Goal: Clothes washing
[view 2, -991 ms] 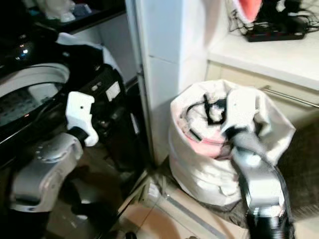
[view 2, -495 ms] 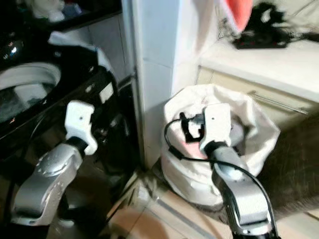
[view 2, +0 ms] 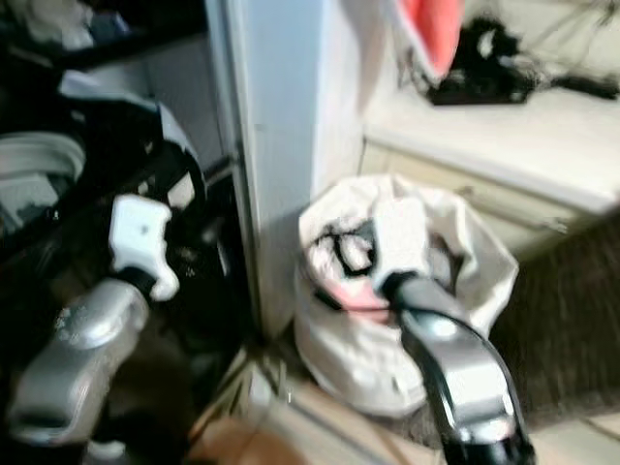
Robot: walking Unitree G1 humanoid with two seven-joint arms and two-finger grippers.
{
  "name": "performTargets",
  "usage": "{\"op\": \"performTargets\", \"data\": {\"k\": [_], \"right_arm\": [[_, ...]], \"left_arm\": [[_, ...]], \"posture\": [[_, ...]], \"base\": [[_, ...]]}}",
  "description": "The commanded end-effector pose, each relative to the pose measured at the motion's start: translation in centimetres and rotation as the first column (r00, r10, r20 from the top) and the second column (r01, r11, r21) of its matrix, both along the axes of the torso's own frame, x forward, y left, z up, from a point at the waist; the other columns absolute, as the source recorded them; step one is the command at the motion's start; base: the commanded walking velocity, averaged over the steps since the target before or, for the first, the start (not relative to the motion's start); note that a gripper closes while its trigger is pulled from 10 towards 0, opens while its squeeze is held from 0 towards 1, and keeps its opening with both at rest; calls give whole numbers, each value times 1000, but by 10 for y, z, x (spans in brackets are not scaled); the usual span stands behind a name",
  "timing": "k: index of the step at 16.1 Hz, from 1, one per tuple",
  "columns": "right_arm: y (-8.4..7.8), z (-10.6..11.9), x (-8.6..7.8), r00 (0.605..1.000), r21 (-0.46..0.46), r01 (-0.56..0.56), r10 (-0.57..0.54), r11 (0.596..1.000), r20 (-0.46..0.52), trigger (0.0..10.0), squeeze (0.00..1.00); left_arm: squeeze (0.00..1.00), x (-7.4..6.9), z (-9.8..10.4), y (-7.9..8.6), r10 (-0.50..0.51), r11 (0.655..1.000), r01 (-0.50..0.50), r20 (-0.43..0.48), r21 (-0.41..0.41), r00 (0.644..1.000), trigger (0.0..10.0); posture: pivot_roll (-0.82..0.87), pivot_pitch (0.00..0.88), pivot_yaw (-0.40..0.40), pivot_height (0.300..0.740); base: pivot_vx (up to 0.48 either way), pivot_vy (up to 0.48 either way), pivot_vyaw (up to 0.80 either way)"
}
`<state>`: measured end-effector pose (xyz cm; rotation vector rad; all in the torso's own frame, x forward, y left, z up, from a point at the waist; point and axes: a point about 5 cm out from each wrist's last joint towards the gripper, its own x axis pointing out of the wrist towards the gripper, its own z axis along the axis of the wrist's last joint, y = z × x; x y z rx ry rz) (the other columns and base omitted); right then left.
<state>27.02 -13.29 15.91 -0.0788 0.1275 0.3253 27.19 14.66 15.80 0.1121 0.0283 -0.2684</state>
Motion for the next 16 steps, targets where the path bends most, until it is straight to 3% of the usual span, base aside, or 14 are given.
{"op": "performTargets", "data": {"k": [1, 4, 7, 11, 12, 13, 16], "right_arm": [[-5, 1, -1, 1000, -22, 7, -7, 1000, 0, 10000, 0], [-3, 0, -1, 1000, -27, -4, 4, 1000, 10, 10000, 0], [-10, -2, 4, 998, -6, 61, -61, 998, -7, 10000, 0], [-36, -10, 9, 977, -75, 201, -205, 977, -53, 10000, 0], [-41, -15, 10, 974, -78, 201, -208, 976, -94, 10000, 176], [-44, -18, 10, 970, -83, 200, -209, 976, -120, 10000, 1000], [-67, -37, 23, 935, -130, 247, -271, 960, -230, 10000, 1000]], "left_arm": [[0, 0, 4, -7, -19, 1000, 19, 15, -2, 1000, 10000], [0, 0, 3, -6, -16, 1000, 15, 16, 12, 1000, 10000], [0, 1, 3, -5, -17, 1000, 17, 15, 16, 1000, 10000], [0, 2, -1, -9, -51, 998, 51, -14, 26, 999, 10000], [0, 1, -4, -10, -81, 996, 82, -30, 44, 996, 10000], [0, 0, -4, -11, -103, 994, 104, -36, 46, 994, 10000], [0, -4, -5, -15, -209, 975, 212, -43, 69, 977, 10000]], "posture": [[57, 0, -4, 740], [67, 0, -10, 740], [64, 0, -2, 740], [51, 0, 17, 740], [48, 0, 23, 740], [48, 0, 23, 740], [53, 0, 32, 740]], "base": [[307, 0, 800], [304, 0, 800], [305, 0, 0], [217, 0, 0], [0, 0, 0], [0, 0, 0], [0, 0, 0]]}}
